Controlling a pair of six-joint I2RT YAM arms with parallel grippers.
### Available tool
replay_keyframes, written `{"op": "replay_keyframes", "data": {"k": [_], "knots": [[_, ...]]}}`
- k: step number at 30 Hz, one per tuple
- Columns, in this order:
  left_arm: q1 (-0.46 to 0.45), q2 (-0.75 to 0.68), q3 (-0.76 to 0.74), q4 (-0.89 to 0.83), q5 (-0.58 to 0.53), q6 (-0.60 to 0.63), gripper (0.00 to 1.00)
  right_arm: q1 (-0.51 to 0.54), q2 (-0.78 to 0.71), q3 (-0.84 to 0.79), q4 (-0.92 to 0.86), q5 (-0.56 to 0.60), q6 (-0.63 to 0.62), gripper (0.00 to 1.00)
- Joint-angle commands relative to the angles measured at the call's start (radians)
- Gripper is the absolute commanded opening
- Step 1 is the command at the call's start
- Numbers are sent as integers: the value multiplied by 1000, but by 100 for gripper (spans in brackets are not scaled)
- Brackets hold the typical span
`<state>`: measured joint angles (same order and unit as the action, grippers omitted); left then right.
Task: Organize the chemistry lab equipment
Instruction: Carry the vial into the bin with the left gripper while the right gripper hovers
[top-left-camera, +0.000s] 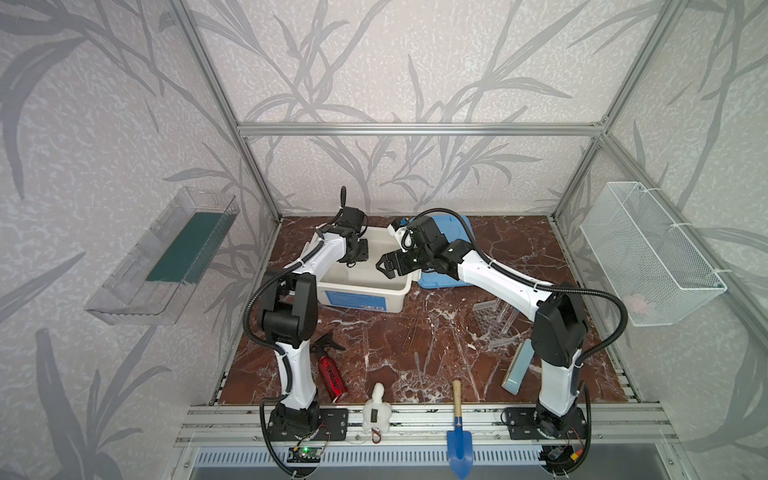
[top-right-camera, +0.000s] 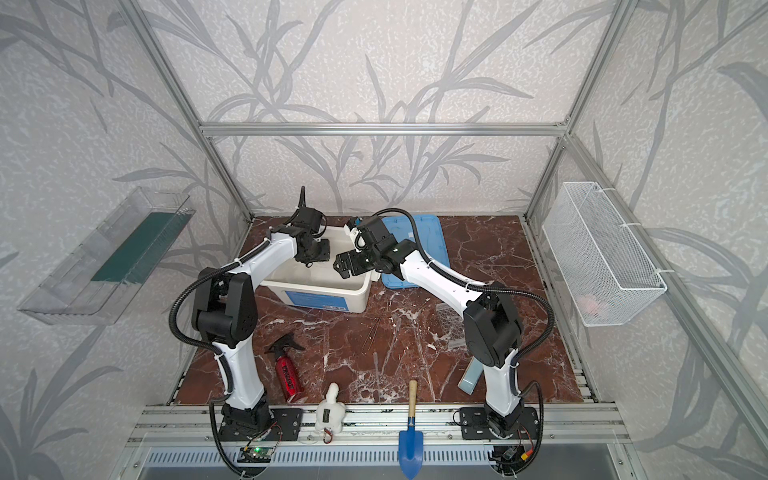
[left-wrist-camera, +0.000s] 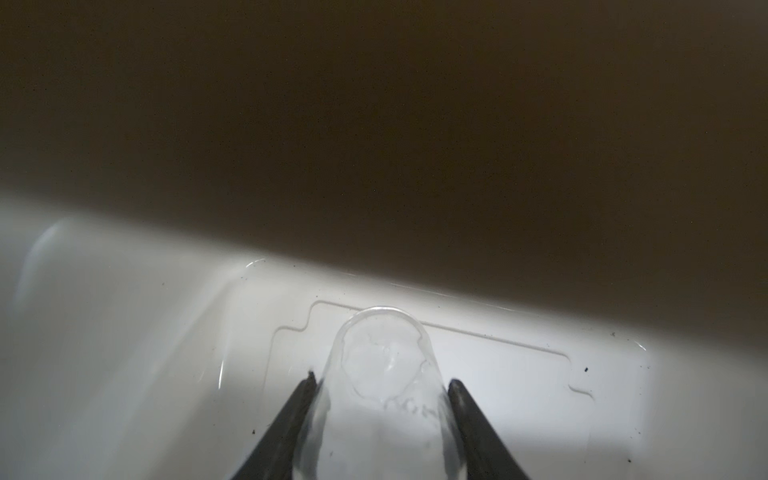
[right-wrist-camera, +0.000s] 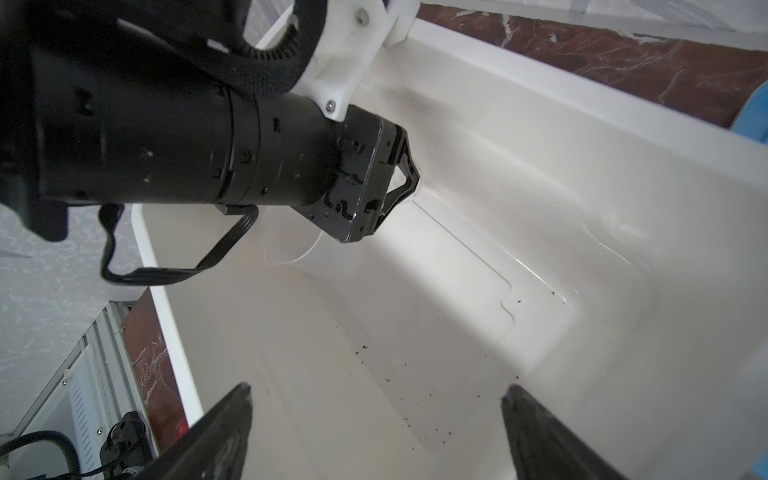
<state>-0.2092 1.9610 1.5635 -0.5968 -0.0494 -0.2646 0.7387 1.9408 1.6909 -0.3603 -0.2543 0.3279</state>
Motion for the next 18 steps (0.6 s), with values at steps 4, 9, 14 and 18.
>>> {"op": "replay_keyframes", "data": {"k": [4, 9, 14, 18], "knots": [[-3, -83, -6, -69, 6, 5, 16, -4, 55, 33, -22, 11, -6, 92], [-16, -159, -23, -147, 45, -6, 16, -5, 92, 56, -42, 29, -3, 93], [-32, -233, -86, -147, 70, -8, 15, -7, 117, 71, -41, 26, 5, 92], [-33, -246, -150, -98, 101, -13, 11, -6, 130, 81, -47, 24, 3, 92]]}}
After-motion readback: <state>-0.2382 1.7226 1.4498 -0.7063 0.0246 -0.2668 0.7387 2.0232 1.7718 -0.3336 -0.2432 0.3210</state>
